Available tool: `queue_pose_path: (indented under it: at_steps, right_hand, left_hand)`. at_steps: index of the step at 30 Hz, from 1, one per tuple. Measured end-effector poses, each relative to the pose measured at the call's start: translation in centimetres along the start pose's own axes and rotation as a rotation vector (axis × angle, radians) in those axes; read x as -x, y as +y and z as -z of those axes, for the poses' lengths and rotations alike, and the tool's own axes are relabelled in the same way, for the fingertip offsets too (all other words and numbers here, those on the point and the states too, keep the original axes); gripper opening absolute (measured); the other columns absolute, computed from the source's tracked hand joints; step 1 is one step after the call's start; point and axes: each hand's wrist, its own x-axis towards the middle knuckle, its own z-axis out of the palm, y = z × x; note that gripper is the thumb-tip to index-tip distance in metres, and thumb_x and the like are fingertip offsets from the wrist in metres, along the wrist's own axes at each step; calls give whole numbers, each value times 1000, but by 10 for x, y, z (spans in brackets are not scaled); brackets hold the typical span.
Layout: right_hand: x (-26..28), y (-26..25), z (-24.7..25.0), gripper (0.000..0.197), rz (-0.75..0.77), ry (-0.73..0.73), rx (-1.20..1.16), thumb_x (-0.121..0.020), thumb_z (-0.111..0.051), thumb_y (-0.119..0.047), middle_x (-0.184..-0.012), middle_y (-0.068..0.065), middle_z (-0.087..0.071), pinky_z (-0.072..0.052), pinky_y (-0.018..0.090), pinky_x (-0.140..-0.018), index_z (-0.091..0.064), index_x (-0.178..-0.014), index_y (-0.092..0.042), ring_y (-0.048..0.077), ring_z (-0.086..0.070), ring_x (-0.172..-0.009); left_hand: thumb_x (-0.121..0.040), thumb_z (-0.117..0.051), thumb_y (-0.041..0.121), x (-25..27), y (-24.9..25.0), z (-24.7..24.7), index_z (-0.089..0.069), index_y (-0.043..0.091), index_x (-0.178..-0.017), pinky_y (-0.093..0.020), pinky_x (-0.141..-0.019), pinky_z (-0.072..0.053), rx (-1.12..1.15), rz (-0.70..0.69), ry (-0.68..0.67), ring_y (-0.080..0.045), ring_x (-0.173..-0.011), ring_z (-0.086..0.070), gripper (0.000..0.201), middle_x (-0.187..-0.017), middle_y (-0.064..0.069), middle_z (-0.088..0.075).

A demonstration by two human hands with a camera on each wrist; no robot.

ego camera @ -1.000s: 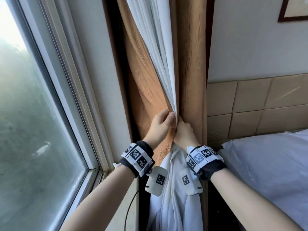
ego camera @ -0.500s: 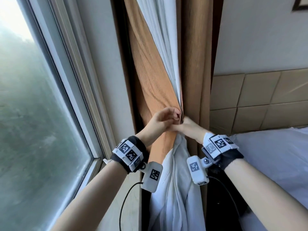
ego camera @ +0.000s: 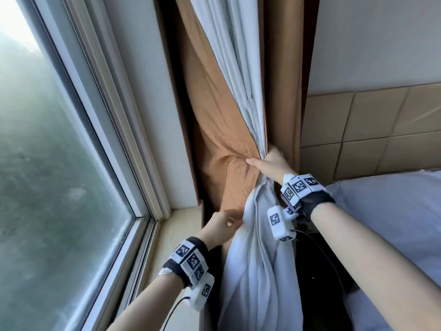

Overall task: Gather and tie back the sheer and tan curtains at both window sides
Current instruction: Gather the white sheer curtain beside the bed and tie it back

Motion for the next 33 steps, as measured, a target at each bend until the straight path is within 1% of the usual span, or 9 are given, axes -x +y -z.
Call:
queue_pose_path:
  at_steps: [5,8,12,16,20,26,28,30,33]
  right_hand:
    - [-4,-1,-14,44,10,8,79,-80,-72,-30,-115,3,-67,-45,28,-97,-62,-120,-18,21,-62,-108]
    - [-5,0,-13,43,-7,6,94,-81,-72,-30,-115,6,-67,-44,25,-94,-62,-120,-15,22,-63,-107]
    - [1,0,-15,46,-2,19,122,-81,-71,-33,-114,7,-66,-47,27,-93,-58,-122,-15,24,-63,-105]
    - [3,0,-16,42,-4,25,167,-82,-69,-35,-112,9,-66,-51,33,-93,-60,-117,-13,27,-64,-103]
    - [2,1,-8,52,-18,25,177,-82,-70,-35,-117,10,-65,-50,37,-97,-56,-126,-12,28,-63,-108]
    - [1,0,-8,53,-17,21,182,-81,-69,-35,-115,11,-66,-50,38,-98,-55,-127,-12,29,-63,-107]
    - [2,0,-11,53,-17,19,184,-82,-69,-35,-114,12,-66,-51,39,-97,-55,-127,-12,30,-62,-106]
    - [1,2,-11,52,-23,19,169,-82,-69,-36,-115,12,-65,-50,38,-98,-55,-127,-13,29,-61,-107]
    - [-3,6,-5,52,-11,19,146,-79,-70,-37,-116,9,-66,-48,37,-99,-57,-125,-16,27,-61,-109]
  left_hand:
    - [-99,-48,22,6,-3,-44,-41,19,-58,-28,-56,-42,115,94,38,-11,-52,-44,42,-56,4,-45]
    - [-97,-43,10,14,6,-67,-44,19,-57,-31,-58,-57,181,103,-35,-16,-61,-55,41,-63,-2,-49]
    - [-87,-44,20,3,-11,-85,-48,1,-56,-45,-53,-50,71,187,140,-23,-48,-46,36,-54,-18,-52]
    - [-86,-50,33,-14,-18,-77,-51,2,-63,-35,-57,-51,-21,329,200,-36,-68,-64,39,-73,-19,-65]
    - [-67,-47,66,-19,-40,-71,-61,2,-67,-38,-56,-59,75,482,254,-32,-61,-67,65,-69,-15,-66]
    - [-72,-58,50,-22,-24,-66,-54,4,-98,-37,-61,-59,103,520,267,-32,-70,-69,53,-98,-13,-62]
    - [-72,-69,40,-29,-17,-75,-45,9,-112,-38,-52,-59,456,626,204,-31,-68,-70,57,-111,-13,-55]
    - [-77,-70,32,-31,-13,-90,-48,4,-121,-42,-62,-61,666,709,60,-33,-85,-70,56,-120,-18,-58]
    - [-97,-41,15,-25,-8,-111,-51,1,-125,-40,-66,-61,629,729,-224,-34,-89,-69,32,-118,-22,-61]
